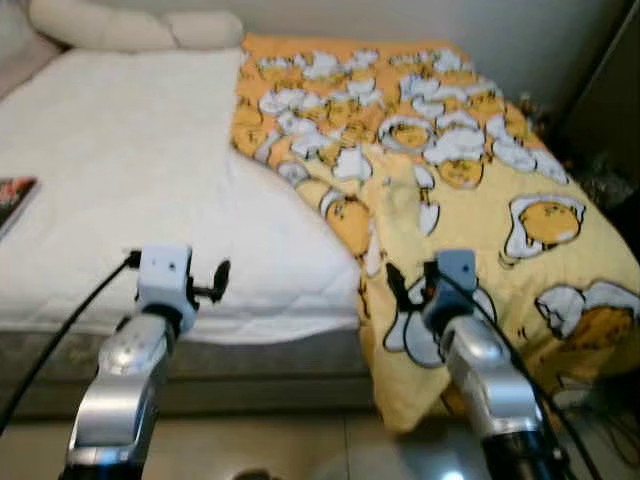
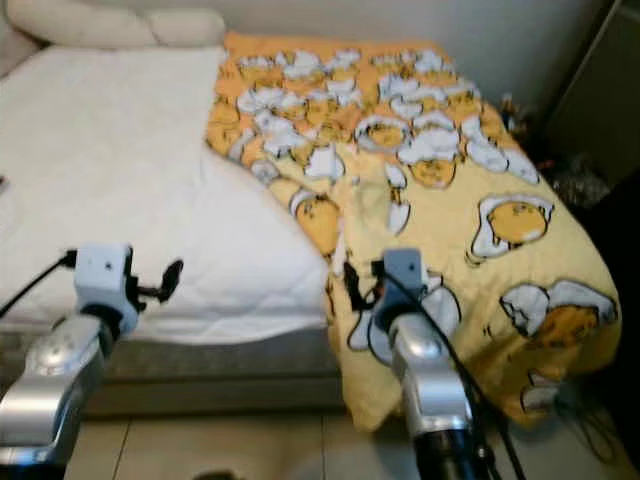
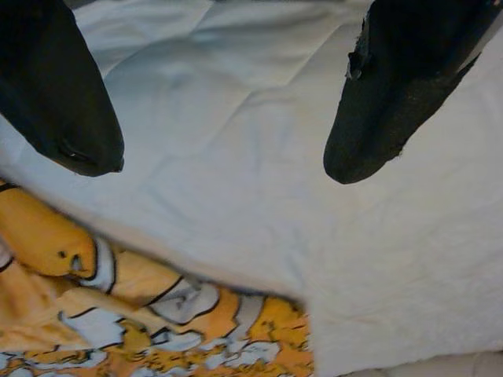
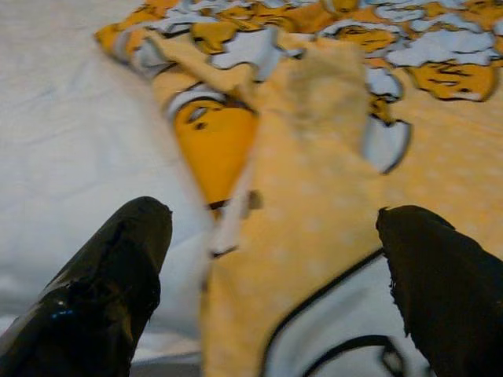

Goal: Clean up the room

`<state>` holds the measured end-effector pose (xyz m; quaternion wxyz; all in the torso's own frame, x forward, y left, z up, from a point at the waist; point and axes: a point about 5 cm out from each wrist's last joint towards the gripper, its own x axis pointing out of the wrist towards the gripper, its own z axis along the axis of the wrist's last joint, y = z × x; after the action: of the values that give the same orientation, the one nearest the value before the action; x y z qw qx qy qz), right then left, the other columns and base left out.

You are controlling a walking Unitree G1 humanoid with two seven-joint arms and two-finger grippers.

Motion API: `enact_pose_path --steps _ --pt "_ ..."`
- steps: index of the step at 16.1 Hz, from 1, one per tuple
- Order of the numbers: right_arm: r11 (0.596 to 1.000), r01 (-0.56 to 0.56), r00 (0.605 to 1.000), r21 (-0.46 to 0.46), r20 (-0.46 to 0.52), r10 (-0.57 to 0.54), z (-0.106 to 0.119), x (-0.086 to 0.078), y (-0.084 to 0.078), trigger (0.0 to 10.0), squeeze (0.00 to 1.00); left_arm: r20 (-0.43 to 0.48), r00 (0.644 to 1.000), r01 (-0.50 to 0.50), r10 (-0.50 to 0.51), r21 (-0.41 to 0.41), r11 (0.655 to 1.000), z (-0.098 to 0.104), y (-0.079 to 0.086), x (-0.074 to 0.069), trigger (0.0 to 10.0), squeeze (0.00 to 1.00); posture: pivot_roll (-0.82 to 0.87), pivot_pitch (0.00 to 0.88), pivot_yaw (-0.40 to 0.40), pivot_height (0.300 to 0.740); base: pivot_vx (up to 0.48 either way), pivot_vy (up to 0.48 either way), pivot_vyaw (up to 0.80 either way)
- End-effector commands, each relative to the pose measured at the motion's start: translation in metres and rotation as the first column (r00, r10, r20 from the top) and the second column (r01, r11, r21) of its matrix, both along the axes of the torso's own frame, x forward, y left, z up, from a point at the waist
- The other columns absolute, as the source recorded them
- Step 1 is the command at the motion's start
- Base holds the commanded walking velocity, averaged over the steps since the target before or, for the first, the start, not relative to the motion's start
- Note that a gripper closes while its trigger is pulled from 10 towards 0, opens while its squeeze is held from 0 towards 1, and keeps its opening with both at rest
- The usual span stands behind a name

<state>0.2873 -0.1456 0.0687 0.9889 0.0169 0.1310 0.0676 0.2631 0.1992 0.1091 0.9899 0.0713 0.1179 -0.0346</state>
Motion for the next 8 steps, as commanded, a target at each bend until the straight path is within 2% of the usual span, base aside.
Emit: enact_pose_path --steps 1,8 --pt "0.999 0.029 1.000 -0.015 -0.008 -0.029 -0.0010 -0.0007 -0.0103 10.0 0.00 0.007 1.000 0.021 -0.021 -0.008 1.000 0.0020 -0.0072 0.0019 10.0 0.00 -0.01 0.000 -0.006 0.740 0.352 0.000 0.00" --pt "0.999 0.027 1.000 -0.016 -0.011 -0.028 -0.0016 -0.0003 -0.0101 10.0 0.00 0.004 1.000 0.025 -0.025 -0.007 1.000 0.0015 -0.0073 0.0020 10.0 0.00 -0.01 0.000 -0.004 0.740 0.352 0.000 0.00"
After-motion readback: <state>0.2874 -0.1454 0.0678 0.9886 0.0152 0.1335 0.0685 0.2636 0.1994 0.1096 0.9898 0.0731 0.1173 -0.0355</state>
